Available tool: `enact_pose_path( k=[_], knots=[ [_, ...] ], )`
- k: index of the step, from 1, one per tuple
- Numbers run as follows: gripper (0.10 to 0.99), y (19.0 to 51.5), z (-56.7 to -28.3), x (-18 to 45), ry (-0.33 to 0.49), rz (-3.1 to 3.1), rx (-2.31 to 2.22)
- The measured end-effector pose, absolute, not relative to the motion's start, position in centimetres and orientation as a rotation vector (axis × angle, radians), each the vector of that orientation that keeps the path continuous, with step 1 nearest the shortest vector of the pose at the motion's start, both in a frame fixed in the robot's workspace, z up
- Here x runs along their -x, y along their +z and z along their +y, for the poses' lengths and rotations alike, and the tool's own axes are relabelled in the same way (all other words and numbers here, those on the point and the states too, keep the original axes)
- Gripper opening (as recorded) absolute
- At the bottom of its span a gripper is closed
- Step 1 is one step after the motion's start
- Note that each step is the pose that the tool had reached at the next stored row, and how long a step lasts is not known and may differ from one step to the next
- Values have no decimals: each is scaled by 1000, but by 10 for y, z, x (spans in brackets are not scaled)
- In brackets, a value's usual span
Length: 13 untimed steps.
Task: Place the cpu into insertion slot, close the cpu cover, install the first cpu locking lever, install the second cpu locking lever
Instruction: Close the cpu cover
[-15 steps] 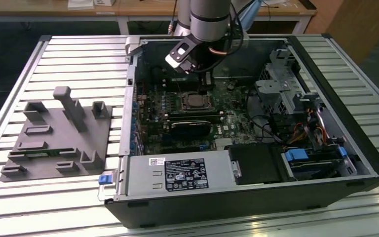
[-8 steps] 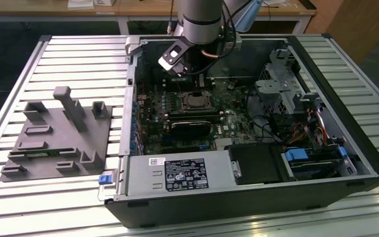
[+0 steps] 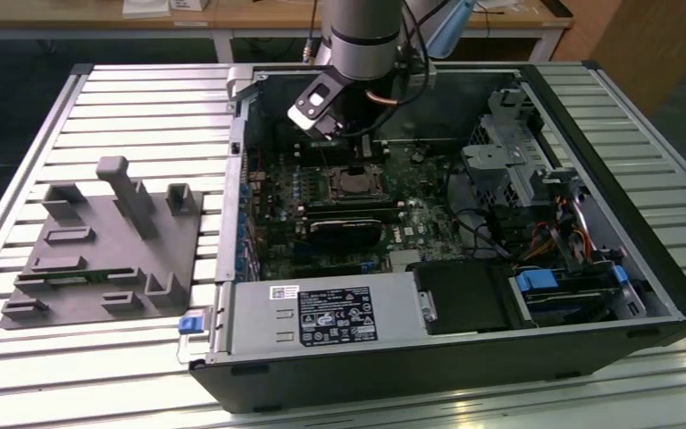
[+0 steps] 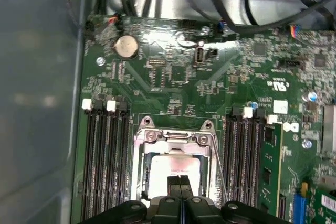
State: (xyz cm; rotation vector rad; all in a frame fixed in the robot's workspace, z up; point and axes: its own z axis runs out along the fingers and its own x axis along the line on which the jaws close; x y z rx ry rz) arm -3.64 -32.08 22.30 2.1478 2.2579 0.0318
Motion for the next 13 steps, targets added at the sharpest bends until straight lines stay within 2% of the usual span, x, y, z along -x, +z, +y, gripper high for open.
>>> enact_pose_path(
  k=[13],
  knots=[
    [106, 223, -321, 36, 37, 2515, -1845]
  ],
)
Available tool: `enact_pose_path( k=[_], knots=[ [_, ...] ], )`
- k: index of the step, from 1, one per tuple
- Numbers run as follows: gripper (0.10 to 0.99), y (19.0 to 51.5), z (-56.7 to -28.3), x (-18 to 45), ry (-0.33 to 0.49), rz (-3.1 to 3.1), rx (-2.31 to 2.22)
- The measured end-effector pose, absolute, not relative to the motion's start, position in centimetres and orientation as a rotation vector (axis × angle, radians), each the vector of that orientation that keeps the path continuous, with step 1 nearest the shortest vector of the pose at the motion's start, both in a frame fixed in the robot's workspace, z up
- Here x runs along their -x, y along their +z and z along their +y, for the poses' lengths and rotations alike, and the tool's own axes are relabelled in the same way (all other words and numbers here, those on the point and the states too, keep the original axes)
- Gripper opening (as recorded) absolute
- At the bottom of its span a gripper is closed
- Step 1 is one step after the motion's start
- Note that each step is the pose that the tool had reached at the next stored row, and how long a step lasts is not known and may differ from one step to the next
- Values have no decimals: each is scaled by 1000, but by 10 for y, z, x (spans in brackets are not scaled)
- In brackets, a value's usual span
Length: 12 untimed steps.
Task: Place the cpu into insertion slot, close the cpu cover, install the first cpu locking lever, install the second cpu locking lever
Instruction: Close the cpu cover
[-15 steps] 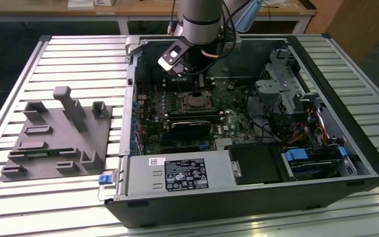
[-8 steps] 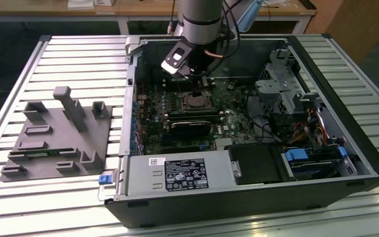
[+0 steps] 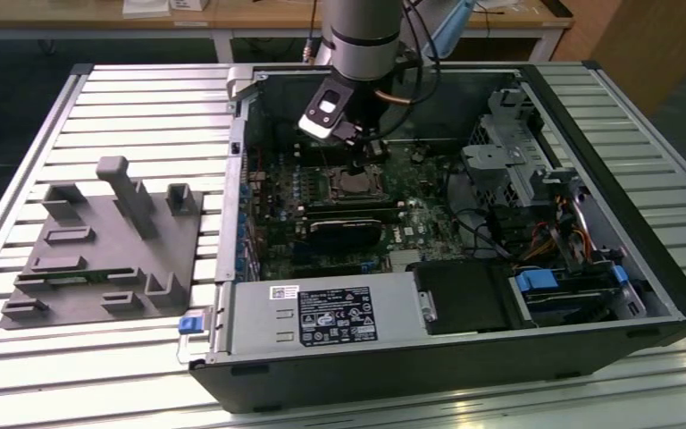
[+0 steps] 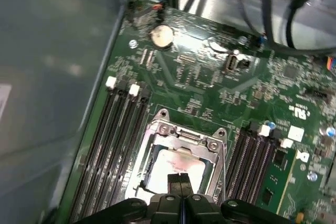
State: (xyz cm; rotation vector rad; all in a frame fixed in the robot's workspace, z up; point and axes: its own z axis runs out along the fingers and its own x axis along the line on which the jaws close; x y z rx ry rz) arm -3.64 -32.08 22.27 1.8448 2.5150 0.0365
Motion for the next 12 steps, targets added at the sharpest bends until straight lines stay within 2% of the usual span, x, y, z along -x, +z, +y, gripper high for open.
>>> enact_pose_path(
  k=[12],
  knots=[
    [106, 222, -321, 36, 40, 2703, -1562]
  ],
)
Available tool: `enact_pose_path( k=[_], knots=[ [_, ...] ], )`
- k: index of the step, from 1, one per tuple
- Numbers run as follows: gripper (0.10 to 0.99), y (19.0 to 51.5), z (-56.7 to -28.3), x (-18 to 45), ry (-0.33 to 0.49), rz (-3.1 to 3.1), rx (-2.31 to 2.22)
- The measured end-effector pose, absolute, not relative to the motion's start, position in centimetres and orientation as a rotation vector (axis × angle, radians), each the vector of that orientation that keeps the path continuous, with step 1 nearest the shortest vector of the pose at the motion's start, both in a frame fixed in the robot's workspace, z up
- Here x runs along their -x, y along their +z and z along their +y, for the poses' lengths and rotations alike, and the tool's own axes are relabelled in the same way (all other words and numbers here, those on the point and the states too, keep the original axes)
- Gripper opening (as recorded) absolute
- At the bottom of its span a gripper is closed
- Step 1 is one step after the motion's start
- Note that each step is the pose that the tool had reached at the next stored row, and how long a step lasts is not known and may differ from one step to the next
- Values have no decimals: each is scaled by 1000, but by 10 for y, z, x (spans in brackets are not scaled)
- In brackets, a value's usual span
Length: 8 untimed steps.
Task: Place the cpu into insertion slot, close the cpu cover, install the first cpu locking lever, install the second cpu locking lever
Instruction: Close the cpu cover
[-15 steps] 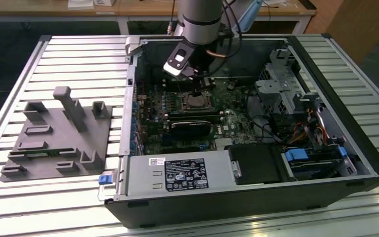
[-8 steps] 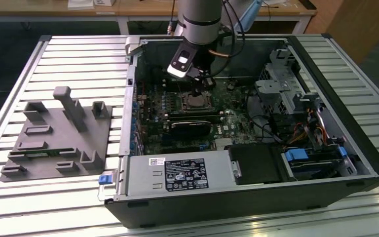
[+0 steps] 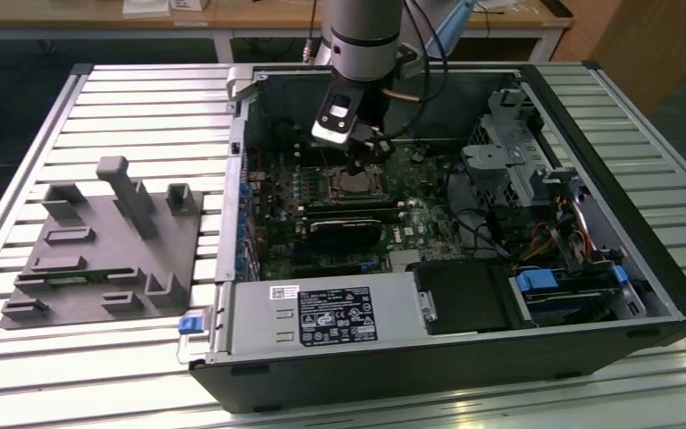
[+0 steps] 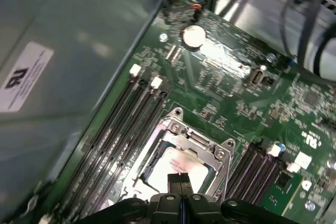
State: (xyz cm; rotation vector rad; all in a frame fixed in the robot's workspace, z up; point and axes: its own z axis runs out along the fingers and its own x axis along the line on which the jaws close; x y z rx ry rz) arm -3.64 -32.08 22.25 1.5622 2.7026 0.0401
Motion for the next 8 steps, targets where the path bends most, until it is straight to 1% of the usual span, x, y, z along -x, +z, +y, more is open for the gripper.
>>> enact_pose_path(
  k=[8],
  knots=[
    [106, 222, -321, 36, 42, 2811, -1363]
  ],
)
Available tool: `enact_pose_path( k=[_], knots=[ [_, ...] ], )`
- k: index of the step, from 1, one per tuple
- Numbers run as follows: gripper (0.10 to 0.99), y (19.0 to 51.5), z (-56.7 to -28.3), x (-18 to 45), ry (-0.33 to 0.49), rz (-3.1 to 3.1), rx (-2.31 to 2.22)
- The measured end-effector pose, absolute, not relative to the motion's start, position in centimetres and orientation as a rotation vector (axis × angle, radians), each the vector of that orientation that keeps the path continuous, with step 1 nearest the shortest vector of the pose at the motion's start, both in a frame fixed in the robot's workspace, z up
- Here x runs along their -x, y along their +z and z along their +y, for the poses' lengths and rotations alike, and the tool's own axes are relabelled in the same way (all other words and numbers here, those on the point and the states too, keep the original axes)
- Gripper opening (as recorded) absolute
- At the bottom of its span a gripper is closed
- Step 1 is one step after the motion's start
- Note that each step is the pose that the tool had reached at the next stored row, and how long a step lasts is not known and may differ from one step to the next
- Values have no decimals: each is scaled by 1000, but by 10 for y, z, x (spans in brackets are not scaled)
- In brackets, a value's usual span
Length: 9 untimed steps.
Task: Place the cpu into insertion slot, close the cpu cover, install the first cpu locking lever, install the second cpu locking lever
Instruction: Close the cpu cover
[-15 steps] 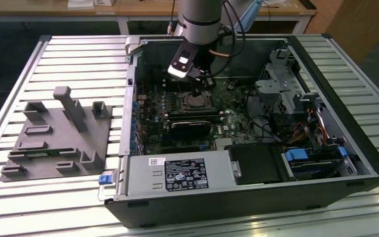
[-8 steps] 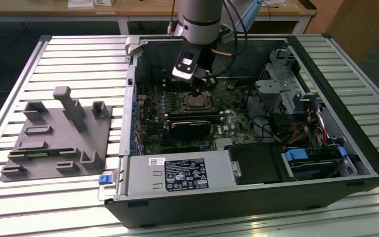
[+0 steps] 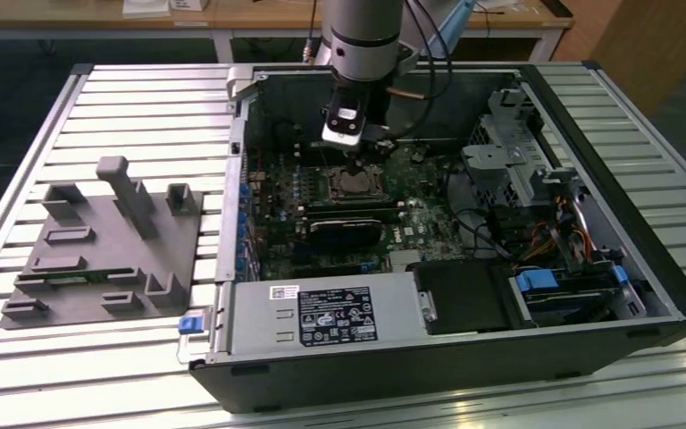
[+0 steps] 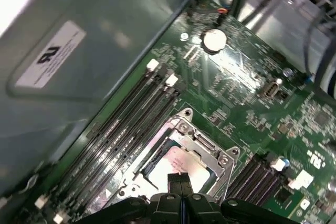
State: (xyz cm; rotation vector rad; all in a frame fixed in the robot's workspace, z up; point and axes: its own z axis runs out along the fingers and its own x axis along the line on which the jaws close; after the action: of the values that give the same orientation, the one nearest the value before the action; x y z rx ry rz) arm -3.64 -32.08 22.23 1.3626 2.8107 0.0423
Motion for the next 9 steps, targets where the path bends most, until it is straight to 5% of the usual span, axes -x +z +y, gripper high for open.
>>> enact_pose_path(
  k=[9],
  knots=[
    [106, 222, -321, 36, 44, 2915, -1129]
  ],
)
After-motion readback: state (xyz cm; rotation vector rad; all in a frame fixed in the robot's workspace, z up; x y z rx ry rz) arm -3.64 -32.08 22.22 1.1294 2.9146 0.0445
